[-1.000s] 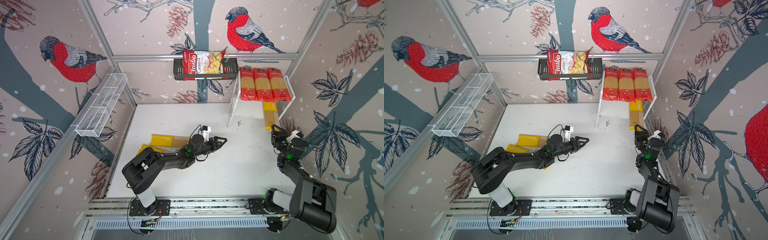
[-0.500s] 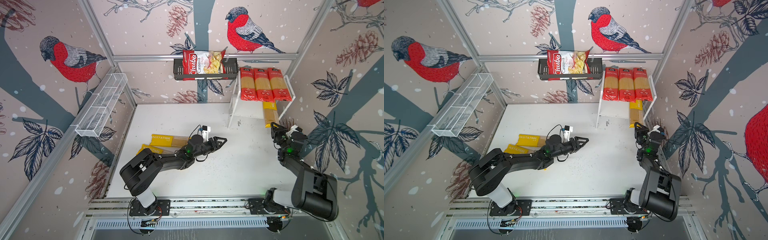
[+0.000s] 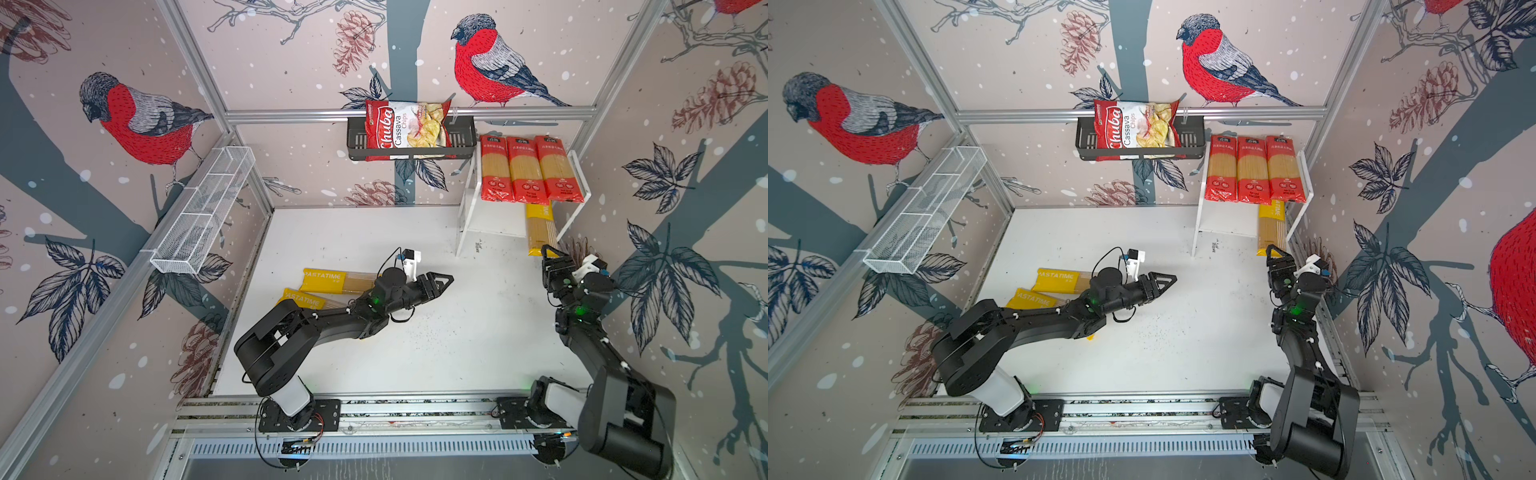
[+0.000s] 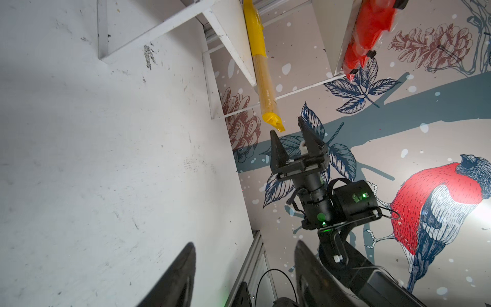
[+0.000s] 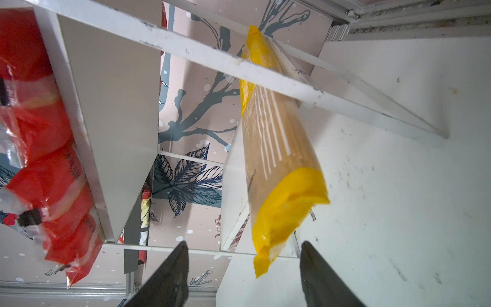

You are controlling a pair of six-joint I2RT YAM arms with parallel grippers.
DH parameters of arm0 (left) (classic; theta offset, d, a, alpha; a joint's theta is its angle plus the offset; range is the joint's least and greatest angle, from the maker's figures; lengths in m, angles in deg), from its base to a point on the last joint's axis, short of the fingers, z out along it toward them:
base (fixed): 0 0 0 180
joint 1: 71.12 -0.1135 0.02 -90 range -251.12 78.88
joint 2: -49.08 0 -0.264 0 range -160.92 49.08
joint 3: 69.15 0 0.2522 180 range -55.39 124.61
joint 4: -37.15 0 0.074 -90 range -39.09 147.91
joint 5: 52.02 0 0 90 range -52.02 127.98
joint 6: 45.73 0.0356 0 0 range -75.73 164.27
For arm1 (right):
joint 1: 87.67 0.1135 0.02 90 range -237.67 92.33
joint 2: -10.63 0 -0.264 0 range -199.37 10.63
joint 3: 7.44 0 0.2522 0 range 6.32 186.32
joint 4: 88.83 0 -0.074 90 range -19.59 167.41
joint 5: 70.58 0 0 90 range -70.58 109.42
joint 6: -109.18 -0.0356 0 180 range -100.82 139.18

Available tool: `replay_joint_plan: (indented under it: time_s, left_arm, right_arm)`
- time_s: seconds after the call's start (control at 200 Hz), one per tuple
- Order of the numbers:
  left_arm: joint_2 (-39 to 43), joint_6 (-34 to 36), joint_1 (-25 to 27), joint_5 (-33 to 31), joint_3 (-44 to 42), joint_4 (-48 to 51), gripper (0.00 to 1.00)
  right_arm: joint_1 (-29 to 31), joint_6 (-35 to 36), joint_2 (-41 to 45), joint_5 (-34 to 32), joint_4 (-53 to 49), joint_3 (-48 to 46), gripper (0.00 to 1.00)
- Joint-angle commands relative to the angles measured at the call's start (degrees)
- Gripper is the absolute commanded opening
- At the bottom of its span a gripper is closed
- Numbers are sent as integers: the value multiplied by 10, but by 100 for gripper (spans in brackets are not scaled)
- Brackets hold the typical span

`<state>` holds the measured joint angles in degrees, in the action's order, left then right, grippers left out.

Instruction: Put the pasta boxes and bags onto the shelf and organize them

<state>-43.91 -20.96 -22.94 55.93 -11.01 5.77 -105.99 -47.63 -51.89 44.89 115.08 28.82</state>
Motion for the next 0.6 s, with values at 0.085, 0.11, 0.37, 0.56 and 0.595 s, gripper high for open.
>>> replay_joint_plan:
  time_s: [0.085, 0.11, 0.37, 0.56, 0.595]
  left_arm:
    - [23, 58, -3, -12, 5, 44, 59]
    - [28, 65, -3, -16, 5, 57, 59]
    - [87, 130, -3, -65, -32, 135, 59]
    - [122, 135, 0, -84, -91, 138, 59]
    - [130, 138, 0, -89, -100, 141, 59]
  right_arm:
    - [14, 31, 58, 4, -87, -27, 68]
    - [18, 35, 66, 6, -92, -32, 68]
    - [30, 126, 167, 16, -238, -53, 68]
    - [156, 126, 231, -68, -274, -86, 67]
    - [197, 126, 236, -106, -276, -90, 67]
